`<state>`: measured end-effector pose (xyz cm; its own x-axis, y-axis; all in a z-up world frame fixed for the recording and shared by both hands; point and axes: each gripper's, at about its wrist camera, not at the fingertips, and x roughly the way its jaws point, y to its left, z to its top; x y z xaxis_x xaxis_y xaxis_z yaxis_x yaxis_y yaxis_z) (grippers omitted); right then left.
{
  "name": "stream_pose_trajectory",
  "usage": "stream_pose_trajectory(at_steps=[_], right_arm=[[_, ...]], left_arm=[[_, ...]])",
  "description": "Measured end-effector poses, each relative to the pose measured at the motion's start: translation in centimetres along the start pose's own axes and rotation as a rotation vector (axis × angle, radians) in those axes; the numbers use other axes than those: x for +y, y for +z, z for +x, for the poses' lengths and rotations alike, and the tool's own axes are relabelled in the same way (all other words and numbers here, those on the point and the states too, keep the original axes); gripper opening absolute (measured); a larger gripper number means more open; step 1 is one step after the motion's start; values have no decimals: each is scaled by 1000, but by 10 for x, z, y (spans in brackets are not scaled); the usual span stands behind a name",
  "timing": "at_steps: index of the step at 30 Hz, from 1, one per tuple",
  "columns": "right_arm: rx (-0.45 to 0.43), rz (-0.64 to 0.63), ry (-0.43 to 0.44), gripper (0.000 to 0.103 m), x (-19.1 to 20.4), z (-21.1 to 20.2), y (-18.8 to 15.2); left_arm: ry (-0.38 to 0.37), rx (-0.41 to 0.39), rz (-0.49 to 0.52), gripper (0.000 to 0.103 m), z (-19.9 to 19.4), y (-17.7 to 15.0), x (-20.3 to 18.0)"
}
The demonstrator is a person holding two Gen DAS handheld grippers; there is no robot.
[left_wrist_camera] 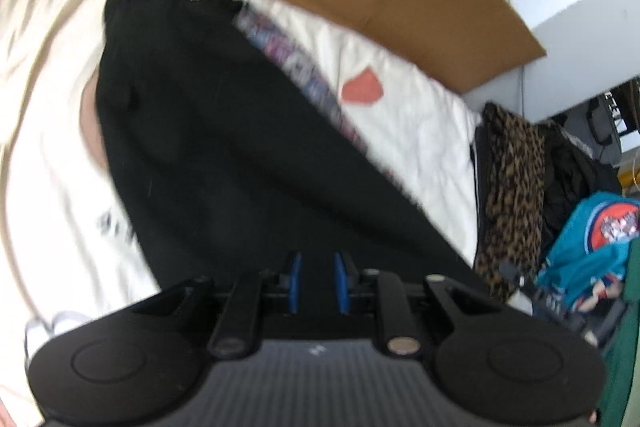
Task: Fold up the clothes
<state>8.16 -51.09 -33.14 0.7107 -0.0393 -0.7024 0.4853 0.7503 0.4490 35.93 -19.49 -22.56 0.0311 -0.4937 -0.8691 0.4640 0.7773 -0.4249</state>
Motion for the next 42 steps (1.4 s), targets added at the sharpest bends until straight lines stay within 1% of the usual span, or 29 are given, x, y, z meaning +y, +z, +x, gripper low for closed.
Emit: stream_pose_trajectory(at_steps=[4,6,9,11,16,22,26,30,33,38,42], right_arm=[[-1,-8,17,25,7,3,2],[1,-12,24,25,10,5,3],[12,-18,25,25,14,10,2],[24,-16,30,25,17,13,0],[64,-7,58,24,28,22,-3],[90,-33,81,24,42,30,-4],[130,50,114,24,43,39,-3],[131,4,99,24,53,47,0],[125,-29,104,24,58,53,5],[108,-88,102,24,66,61,14],[104,-98,105,24,69,65,17]], left_arm=[[9,-46,23,18,9,37,-10],[23,-41,35,18,21,53,-14],[56,-29,19,18,38,78,-18],[85,-36,26,18,47,93,-21],[138,-50,25,18,60,120,-20],[206,-49,47,19,80,151,-22],[234,-57,44,19,94,156,-20],[244,-71,31,19,104,155,-16],[246,-90,17,18,109,154,-12],[227,-111,6,18,112,157,-6],[217,-106,-22,18,114,155,4]])
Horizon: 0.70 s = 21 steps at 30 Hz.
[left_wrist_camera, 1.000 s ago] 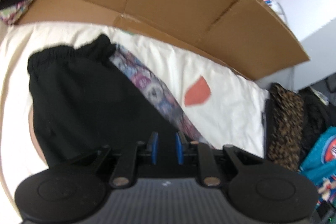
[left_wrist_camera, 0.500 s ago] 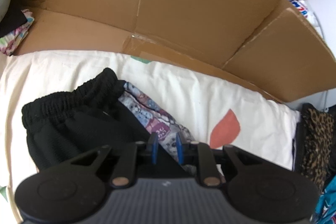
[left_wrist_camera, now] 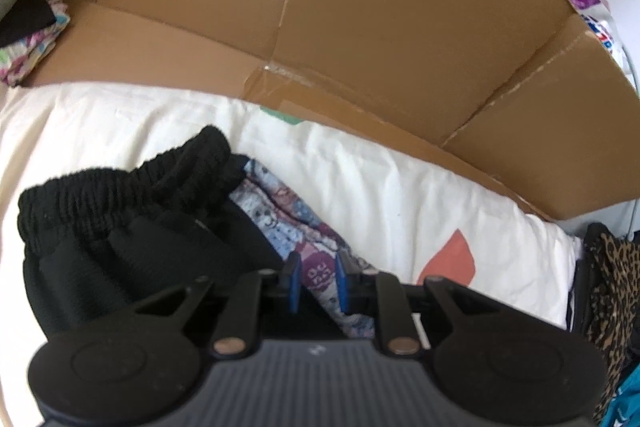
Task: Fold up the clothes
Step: 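Move the left gripper to the folded shorts' waistband and grasp it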
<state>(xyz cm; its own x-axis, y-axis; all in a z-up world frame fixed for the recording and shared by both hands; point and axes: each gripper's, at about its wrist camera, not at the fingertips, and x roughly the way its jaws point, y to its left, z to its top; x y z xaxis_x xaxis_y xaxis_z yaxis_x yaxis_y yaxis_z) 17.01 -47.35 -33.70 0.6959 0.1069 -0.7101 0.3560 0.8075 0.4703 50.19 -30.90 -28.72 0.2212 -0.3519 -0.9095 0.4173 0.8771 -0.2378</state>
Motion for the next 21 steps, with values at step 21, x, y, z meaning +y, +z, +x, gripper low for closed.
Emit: stream_pose_trajectory(at_steps=[21], right_arm=[[29,-105,20,24,17,36,13]], left_arm=[[31,75,-145,33,3,-12,37]])
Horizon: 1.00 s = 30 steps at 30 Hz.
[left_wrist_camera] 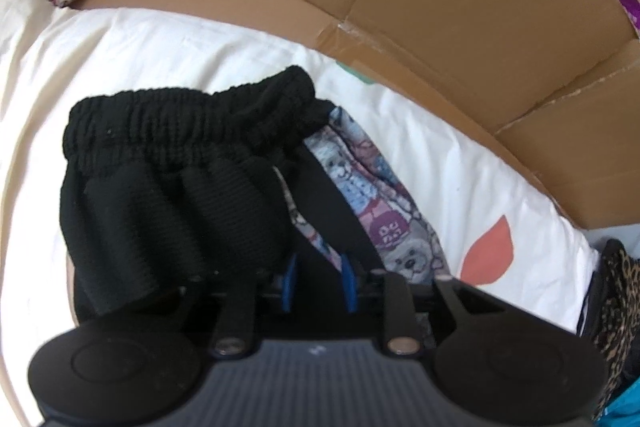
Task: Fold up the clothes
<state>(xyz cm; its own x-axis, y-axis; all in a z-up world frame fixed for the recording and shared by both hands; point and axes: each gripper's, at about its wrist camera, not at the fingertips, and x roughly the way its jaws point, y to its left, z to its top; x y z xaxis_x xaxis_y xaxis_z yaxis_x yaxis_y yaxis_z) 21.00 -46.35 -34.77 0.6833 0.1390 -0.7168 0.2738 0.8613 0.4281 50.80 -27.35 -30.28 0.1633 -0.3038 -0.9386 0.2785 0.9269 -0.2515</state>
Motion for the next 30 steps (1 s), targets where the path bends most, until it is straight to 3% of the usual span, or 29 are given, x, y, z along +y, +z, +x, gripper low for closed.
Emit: stream_pose_trajectory(at_steps=[3,9,15,20,30], right_arm=[[26,-60,-1,25,5,9,1],[74,-171,-8,25,11,28,3],[92,-217,13,25,11,34,-1],[112,-243,27,25,8,39,-8],[128,-329,10,23,11,47,-15]], left_arm=[[-7,-8,-24,43,1,2,-1],[12,23,-100,43,16,-2,-1],[18,12,-169,21,20,-7,12],[-19,17,-182,5,15,-8,20],[-53,-9,-141,2,-11,-3,16]])
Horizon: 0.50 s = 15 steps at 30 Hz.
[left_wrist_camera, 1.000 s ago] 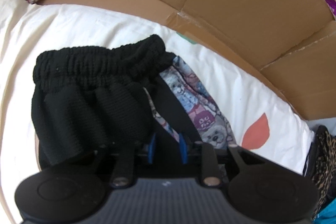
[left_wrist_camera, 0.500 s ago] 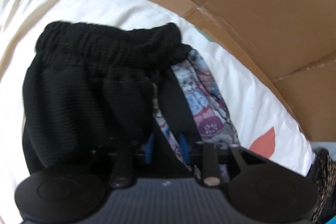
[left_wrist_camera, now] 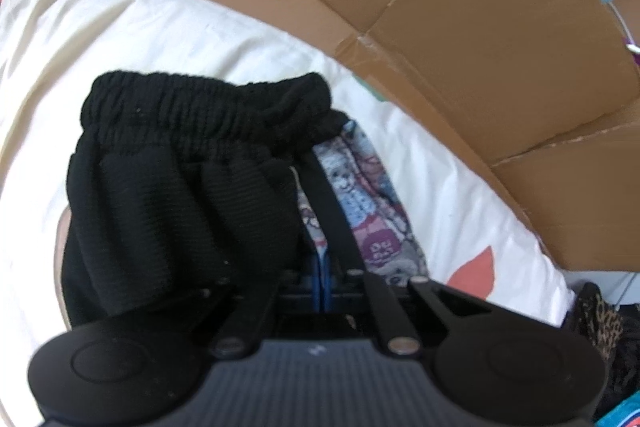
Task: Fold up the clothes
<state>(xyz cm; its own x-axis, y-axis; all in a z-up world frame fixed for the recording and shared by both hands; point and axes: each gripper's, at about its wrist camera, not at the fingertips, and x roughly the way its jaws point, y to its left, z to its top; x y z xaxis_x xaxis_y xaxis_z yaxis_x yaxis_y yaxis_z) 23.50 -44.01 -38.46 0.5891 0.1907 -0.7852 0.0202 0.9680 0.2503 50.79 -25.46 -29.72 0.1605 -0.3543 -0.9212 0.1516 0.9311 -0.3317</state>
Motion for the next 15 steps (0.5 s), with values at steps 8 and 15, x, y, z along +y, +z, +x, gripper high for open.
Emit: stream_pose_trajectory(at_steps=[8,15], right_arm=[[-22,-26,-30,0,1,-7,2],[-85,-8,-60,0,-2,-25,6]], left_arm=[[-44,-32,11,2,-14,3,-10],[-72,-68,32,2,-15,10,-29]])
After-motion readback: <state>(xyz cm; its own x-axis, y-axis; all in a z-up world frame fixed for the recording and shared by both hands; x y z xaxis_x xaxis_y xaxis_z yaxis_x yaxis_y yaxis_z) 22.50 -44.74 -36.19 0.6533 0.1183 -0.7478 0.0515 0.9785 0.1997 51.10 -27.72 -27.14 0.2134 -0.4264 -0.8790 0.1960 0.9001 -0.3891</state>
